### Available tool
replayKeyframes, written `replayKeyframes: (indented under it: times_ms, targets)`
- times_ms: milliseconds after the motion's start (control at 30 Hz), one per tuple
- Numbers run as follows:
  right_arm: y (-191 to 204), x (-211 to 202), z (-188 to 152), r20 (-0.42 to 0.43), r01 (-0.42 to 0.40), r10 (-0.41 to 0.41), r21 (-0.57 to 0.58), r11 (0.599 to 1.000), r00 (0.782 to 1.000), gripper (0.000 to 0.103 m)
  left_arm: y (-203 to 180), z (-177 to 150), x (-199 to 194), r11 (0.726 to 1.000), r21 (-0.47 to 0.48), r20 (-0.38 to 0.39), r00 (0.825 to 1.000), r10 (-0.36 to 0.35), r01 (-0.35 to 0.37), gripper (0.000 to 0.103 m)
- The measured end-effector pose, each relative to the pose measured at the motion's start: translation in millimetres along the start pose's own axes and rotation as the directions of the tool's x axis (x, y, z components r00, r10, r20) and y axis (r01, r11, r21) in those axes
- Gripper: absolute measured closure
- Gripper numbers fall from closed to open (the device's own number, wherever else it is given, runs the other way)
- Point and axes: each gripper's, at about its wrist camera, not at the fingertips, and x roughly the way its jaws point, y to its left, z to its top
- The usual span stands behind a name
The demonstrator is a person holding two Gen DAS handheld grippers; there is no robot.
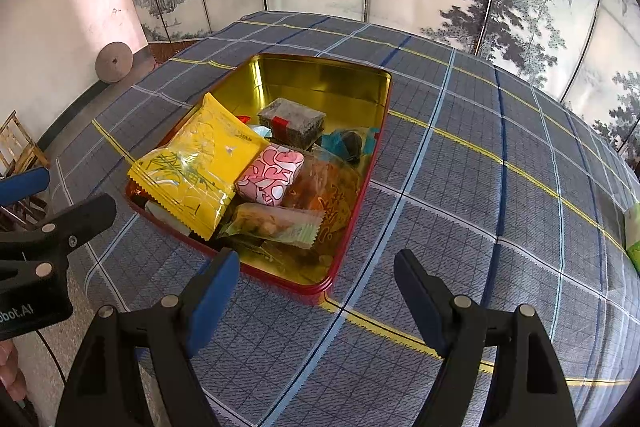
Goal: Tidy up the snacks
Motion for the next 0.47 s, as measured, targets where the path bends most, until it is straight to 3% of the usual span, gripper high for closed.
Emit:
replayKeyframes:
  times_ms: [467]
  targets:
    - [2.0, 0.7, -0.1, -0.003, 0.004, -0.004, -0.006, 1.0, 1.0, 0.022, 3.1, -1.5, -1.6, 1.0, -0.003, 0.006, 1.0, -0.007, 0.007, 0.008]
